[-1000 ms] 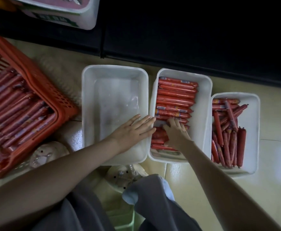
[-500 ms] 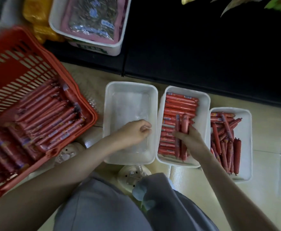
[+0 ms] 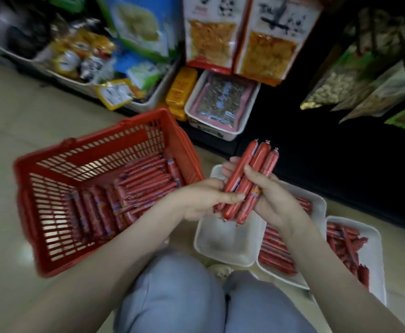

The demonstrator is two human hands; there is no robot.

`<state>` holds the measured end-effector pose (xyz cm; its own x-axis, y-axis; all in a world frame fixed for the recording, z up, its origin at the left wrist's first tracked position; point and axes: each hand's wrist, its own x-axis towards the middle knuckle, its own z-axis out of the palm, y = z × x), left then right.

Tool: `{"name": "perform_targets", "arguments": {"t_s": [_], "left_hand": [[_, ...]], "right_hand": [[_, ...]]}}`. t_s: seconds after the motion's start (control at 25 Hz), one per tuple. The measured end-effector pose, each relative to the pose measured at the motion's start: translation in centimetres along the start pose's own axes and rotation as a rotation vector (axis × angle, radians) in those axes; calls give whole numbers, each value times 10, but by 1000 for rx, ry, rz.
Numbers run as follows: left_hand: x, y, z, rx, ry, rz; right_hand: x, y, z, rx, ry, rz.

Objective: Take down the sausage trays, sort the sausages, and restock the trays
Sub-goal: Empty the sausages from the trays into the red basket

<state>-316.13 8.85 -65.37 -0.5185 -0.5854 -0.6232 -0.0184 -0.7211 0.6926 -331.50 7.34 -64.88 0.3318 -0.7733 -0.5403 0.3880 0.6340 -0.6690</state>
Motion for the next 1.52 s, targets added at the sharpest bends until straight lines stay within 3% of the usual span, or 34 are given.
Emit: {"name": "perform_targets", "arguments": {"t_s": [0.28, 0.6, 0.68, 0.76, 0.88, 0.96, 1.04, 1.12, 1.28, 1.52], "left_hand": [[-99, -34, -96, -244, 153, 102], [-151, -95, -192, -531, 340, 119], [-144, -111, -208, -548, 479, 81], [-128, -133, -225, -526, 731, -22], [-103, -160, -242, -407, 1055, -216], [-91, -165, -247, -374, 1115, -353], [-81, -170, -251, 29, 1045, -563], [-76, -185, -262, 34, 1094, -589], [-76, -196, -280, 515, 963, -779], [-60, -199, -288, 839, 873, -790]], "right_hand": [[36, 42, 113, -234, -214, 169], [108, 127, 193, -370, -324, 361], [129, 146, 197, -390, -272, 367], [149, 161, 194, -399, -201, 366], [174, 180, 185, -449, -88, 424], [188, 192, 180, -498, -39, 473], [200, 205, 180, -521, -19, 519], [212, 219, 181, -537, -33, 569], [231, 251, 182, -572, -93, 673], [248, 275, 169, -694, -141, 650]]}}
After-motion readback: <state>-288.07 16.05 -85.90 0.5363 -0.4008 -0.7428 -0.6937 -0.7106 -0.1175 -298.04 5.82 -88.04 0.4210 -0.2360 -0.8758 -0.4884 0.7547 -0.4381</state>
